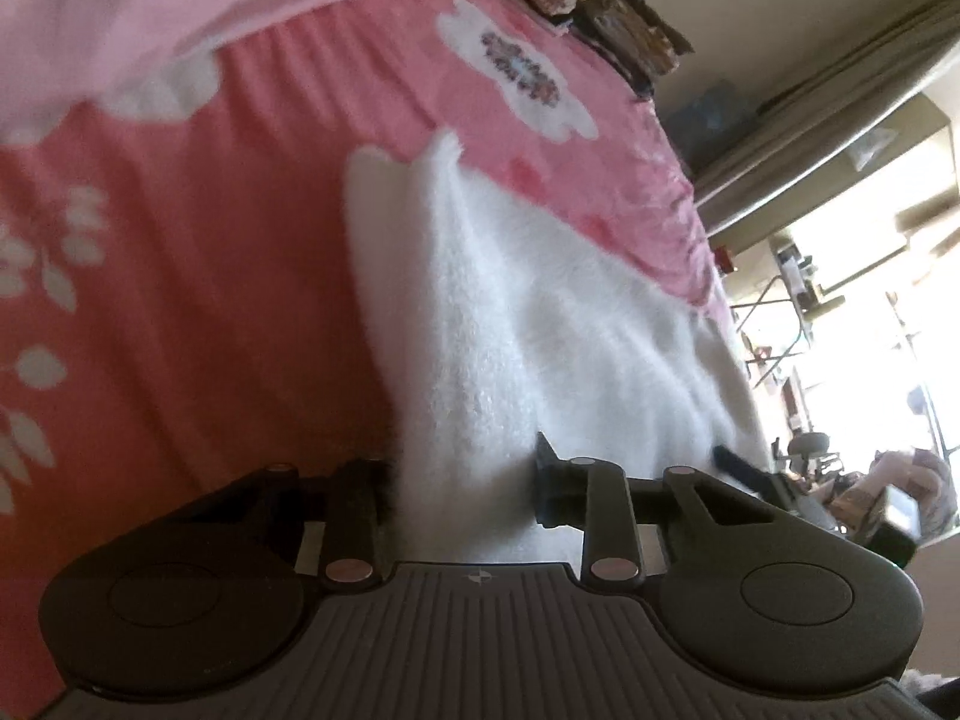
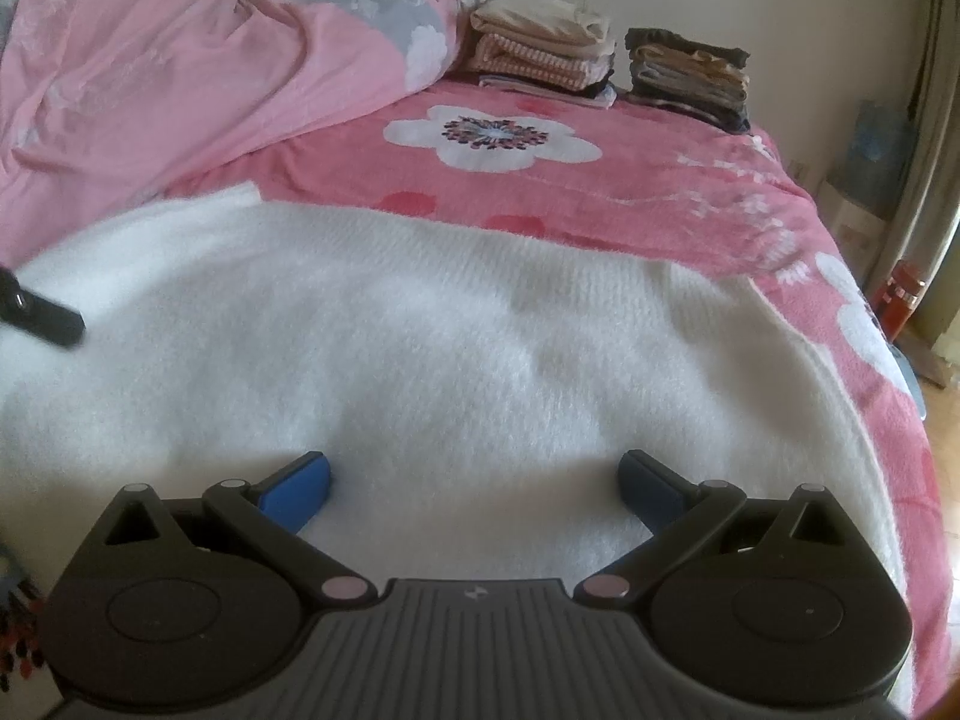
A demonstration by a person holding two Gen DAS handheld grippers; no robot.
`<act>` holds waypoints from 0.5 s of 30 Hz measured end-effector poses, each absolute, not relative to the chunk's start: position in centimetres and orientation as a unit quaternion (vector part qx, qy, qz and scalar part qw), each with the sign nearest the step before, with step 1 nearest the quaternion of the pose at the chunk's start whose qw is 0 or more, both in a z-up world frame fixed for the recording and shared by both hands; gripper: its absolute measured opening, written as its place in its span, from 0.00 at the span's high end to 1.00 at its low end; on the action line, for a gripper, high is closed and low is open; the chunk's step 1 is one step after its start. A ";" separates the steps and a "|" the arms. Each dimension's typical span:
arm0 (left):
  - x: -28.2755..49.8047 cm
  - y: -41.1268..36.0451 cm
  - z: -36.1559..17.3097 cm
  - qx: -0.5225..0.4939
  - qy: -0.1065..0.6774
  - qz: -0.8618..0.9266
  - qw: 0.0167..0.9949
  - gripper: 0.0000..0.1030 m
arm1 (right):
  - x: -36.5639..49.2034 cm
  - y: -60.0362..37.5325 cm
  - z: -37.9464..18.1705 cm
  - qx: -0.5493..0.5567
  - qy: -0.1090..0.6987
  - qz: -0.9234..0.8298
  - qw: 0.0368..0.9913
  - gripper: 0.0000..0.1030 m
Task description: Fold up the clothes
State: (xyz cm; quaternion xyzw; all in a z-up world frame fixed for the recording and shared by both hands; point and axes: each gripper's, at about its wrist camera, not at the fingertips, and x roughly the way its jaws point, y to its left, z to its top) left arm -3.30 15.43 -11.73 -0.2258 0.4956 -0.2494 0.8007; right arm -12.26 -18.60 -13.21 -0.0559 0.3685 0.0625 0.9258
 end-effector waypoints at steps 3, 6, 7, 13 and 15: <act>-3.5 14.0 -9.2 -0.223 0.483 -0.251 0.809 0.74 | -12.5 -18.7 -13.3 -0.055 0.361 0.064 0.929 0.00; -3.6 12.0 -6.7 -0.224 0.474 -0.273 0.807 0.74 | -12.7 -18.7 -13.4 -0.056 0.353 0.066 0.931 0.00; -3.6 11.2 -6.0 -0.222 0.472 -0.282 0.805 0.74 | -12.8 -18.8 -13.5 -0.057 0.351 0.067 0.932 0.00; -3.2 5.8 -3.4 -0.202 0.477 -0.333 0.788 0.75 | -13.2 -18.9 -13.7 -0.061 0.339 0.075 0.936 0.00; -2.8 3.8 -3.4 -0.192 0.487 -0.346 0.779 0.75 | -13.3 -19.0 -13.8 -0.062 0.335 0.078 0.937 0.00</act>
